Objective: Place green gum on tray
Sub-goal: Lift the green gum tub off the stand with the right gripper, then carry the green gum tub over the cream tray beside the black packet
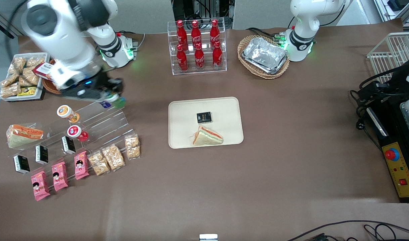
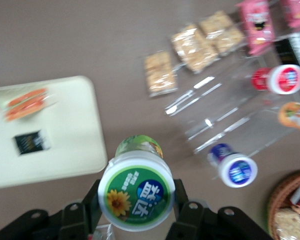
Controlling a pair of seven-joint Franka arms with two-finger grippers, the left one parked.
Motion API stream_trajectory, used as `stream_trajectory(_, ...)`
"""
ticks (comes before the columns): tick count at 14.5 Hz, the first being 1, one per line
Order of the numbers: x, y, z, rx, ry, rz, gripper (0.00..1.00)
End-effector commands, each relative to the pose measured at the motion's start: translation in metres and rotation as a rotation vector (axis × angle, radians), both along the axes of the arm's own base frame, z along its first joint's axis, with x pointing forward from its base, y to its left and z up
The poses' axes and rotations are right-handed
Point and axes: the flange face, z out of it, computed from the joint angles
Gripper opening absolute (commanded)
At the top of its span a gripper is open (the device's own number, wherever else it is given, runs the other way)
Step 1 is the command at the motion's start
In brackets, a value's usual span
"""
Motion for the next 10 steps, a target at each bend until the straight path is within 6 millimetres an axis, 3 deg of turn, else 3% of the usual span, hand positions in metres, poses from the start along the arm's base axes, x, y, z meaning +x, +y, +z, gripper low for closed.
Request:
stream_trajectory(1, -0.008, 0.068, 0.000, 0.051, 0.040, 0.105, 0.33)
stream_trajectory(2, -0.013, 0.087, -0.006, 0.052, 0.042, 0.105, 0.33)
stream_trajectory(4, -0.024, 0.134, -0.042, 0.045, 0.035, 0.157, 0.32)
stream_trajectory(10, -0.037, 0.200, -0.198, 0.064, 0.039, 0.200, 0.32)
